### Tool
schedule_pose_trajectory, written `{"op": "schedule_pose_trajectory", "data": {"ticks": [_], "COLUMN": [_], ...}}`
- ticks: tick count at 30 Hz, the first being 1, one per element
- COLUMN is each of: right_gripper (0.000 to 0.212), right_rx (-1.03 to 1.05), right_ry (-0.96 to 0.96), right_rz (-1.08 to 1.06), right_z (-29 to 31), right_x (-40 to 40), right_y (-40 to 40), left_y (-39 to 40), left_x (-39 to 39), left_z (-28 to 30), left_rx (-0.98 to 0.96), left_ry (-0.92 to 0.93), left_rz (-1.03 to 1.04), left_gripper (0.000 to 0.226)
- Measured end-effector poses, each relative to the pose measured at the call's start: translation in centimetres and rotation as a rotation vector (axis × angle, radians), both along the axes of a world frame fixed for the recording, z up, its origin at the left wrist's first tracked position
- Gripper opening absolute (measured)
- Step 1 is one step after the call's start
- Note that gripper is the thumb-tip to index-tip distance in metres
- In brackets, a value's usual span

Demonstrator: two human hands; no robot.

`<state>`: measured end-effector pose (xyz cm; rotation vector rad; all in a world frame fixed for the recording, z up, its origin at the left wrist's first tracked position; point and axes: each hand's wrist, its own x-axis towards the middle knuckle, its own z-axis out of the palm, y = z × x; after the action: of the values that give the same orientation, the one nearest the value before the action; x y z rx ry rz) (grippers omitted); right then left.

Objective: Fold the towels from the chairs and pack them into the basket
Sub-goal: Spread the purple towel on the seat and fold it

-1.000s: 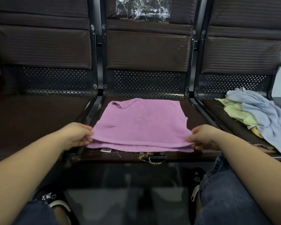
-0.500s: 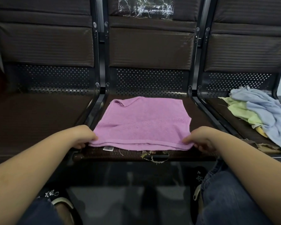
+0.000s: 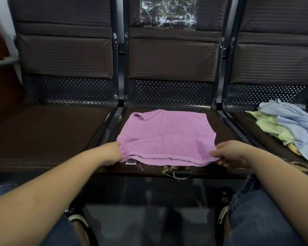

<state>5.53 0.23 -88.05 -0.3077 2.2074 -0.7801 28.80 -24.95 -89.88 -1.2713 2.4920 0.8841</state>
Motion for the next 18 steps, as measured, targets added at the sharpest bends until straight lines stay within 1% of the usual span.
{"op": "schedule_pose_trajectory", "data": {"ticks": [3,4,6,7,9,11,15,18], "right_gripper": [0.019,0.02,0.024,0.024,0.023,0.02,0.014,0.008], "right_rx": [-0.081,-0.119,-0.213,-0.256,-0.309,-0.315,-0.16,-0.137], "right_ry": [-0.041,-0.06,-0.113,-0.141,-0.177,-0.184,-0.101,-0.075], "right_rz": [-0.018,-0.033,-0.078,-0.098,-0.12,-0.122,-0.038,-0.006], "right_z": [0.5,0.7,1.1,1.3,1.6,1.6,1.2,1.3], "right_x": [0.2,0.2,0.0,0.0,-0.1,-0.4,-0.8,-1.0], "right_y": [0.3,0.4,0.7,0.8,1.0,1.2,1.8,2.1], "left_y": [-0.6,-0.8,-1.3,-1.5,-1.8,-1.9,-2.6,-3.1], "left_x": [0.2,0.3,0.6,0.7,0.9,1.1,1.8,2.1], "left_z": [0.0,0.2,0.2,0.2,-0.2,-0.4,-0.3,0.2], "left_rx": [0.417,0.53,0.706,0.771,0.819,0.806,0.73,0.703], "left_ry": [0.147,0.184,0.268,0.313,0.351,0.342,0.292,0.323], "left_rz": [0.317,0.401,0.481,0.503,0.522,0.528,0.508,0.513], "left_gripper": [0.008,0.001,0.015,0.018,0.019,0.019,0.025,0.019]}}
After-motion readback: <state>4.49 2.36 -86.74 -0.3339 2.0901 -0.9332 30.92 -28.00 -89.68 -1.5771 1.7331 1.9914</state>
